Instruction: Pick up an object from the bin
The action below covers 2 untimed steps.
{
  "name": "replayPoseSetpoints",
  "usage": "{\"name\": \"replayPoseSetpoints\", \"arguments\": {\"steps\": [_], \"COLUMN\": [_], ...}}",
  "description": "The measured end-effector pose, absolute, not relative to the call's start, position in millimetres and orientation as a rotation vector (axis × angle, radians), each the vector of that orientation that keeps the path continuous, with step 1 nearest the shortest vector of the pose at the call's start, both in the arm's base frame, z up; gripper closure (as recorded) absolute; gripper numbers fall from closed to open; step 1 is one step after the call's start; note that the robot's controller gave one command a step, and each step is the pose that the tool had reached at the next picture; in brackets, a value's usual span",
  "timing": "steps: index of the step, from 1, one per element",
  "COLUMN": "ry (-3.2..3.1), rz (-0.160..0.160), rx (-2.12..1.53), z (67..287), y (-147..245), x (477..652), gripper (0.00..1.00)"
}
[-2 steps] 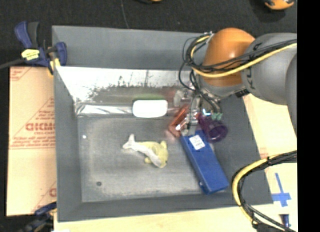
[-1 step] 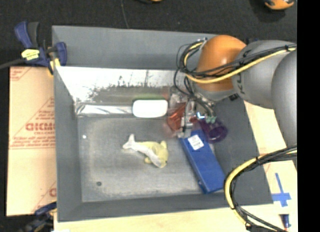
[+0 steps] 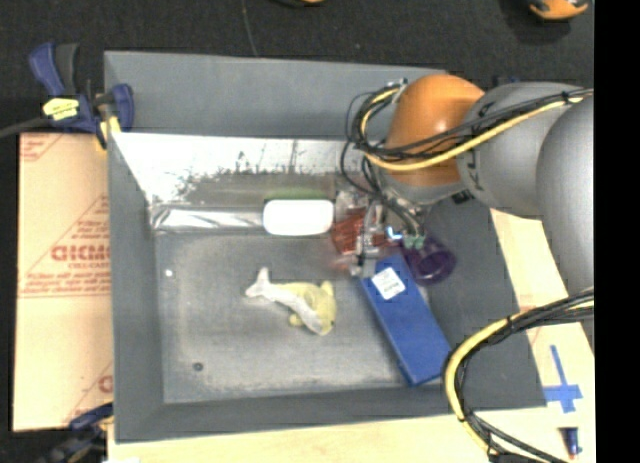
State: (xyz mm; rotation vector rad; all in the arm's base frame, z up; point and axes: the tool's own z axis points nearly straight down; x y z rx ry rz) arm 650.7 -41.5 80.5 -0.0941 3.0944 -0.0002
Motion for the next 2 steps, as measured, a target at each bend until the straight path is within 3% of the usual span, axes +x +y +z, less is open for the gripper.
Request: {"name": "replayPoseSetpoints", "arguments": {"steps": [1,2], "ry": [3.092,3.088], "rz": [-0.001,-0.004], "rx": [-0.11,-0.251], "z": [82,137], "y": [-44,-43], "x": [651.6,650.7], "gripper": [0.0,0.0]}}
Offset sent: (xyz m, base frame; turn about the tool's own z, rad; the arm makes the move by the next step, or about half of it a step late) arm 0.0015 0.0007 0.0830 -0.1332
